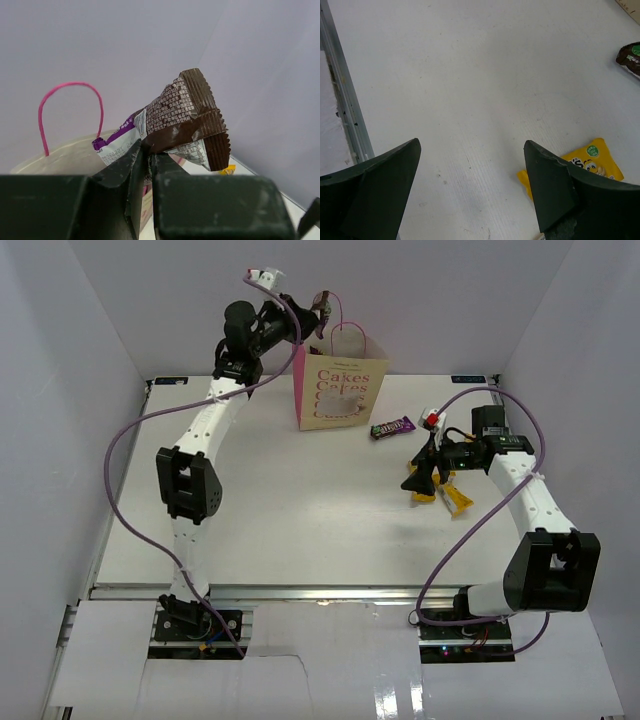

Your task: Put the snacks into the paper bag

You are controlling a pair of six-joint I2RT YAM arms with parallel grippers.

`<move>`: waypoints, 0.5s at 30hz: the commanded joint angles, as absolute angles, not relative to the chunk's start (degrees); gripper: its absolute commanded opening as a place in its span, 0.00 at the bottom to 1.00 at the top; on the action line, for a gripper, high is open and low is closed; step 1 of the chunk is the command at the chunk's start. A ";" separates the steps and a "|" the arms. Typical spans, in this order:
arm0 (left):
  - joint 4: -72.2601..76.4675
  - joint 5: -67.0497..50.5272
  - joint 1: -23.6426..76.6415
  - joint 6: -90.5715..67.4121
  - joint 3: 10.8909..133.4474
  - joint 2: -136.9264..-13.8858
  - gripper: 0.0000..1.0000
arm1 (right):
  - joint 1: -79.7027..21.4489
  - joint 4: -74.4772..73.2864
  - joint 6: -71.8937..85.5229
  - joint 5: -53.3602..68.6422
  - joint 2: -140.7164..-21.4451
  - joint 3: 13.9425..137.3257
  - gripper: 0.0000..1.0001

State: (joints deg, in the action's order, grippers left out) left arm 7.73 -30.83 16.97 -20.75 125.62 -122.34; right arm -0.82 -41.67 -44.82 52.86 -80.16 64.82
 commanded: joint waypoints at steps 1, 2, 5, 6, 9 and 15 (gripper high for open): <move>7.73 -27.61 16.52 -23.64 131.91 -127.08 0.15 | -0.70 -41.49 -44.12 54.05 -77.08 64.78 0.89; 7.73 -26.99 16.61 -23.82 132.10 -127.70 0.19 | -0.70 -41.48 -44.03 53.44 -76.91 64.69 0.89; 7.21 -24.70 16.61 -23.99 130.87 -128.41 0.32 | -0.70 -39.74 -41.23 50.12 -76.47 64.51 0.87; 7.12 -24.52 16.61 -23.91 130.26 -128.06 0.39 | -0.70 -38.86 -39.65 48.88 -76.46 64.42 0.87; 6.16 -23.56 16.79 -24.17 129.02 -127.27 0.66 | -0.70 -34.64 -33.07 45.54 -76.55 63.90 0.86; 3.52 -22.42 16.88 -23.29 129.29 -123.32 0.77 | -0.70 -26.81 -11.98 23.16 -78.65 63.89 0.87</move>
